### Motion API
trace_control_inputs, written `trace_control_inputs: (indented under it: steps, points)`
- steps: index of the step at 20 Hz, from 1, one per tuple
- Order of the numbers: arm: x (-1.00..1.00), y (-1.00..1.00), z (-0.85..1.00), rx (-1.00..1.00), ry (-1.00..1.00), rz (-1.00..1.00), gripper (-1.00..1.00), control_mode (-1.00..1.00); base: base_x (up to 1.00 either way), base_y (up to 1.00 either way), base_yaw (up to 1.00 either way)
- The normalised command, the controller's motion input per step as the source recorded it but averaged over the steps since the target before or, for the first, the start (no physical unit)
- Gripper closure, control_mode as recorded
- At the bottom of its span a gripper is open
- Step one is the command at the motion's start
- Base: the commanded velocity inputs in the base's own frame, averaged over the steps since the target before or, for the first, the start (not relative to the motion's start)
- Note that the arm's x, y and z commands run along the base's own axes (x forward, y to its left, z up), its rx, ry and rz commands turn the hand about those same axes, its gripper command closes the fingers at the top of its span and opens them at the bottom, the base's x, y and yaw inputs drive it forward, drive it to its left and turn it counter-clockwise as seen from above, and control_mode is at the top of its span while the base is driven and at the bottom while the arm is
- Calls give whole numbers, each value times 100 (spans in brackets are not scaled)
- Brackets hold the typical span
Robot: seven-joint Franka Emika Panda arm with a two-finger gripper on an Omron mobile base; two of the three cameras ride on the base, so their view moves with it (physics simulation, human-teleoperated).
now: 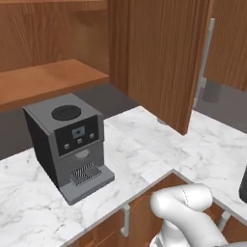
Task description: Sort all alcoholic drinks to one cabinet, and non-alcoholic drinks to the other.
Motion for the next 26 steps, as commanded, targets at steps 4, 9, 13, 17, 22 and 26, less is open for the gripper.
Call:
trace_control_inputs:
  steps: [4, 9, 13, 17, 22, 26]
  points:
    - [0, 0, 0, 0, 0, 0, 100, 100, 81, -88, 28]
    - [0, 0, 0, 0, 0, 0, 100, 100, 81, -92, 25]
    - [0, 0, 0, 0, 0, 0, 100, 100, 64, -96, 19]
    - [0, 0, 0, 0, 0, 0, 100, 100, 52, -100, 13]
    - [0, 0, 0, 0, 0, 0, 100, 100, 46, -100, 9]
    - [0, 0, 0, 0, 0, 0, 100, 100, 40, -100, 20]
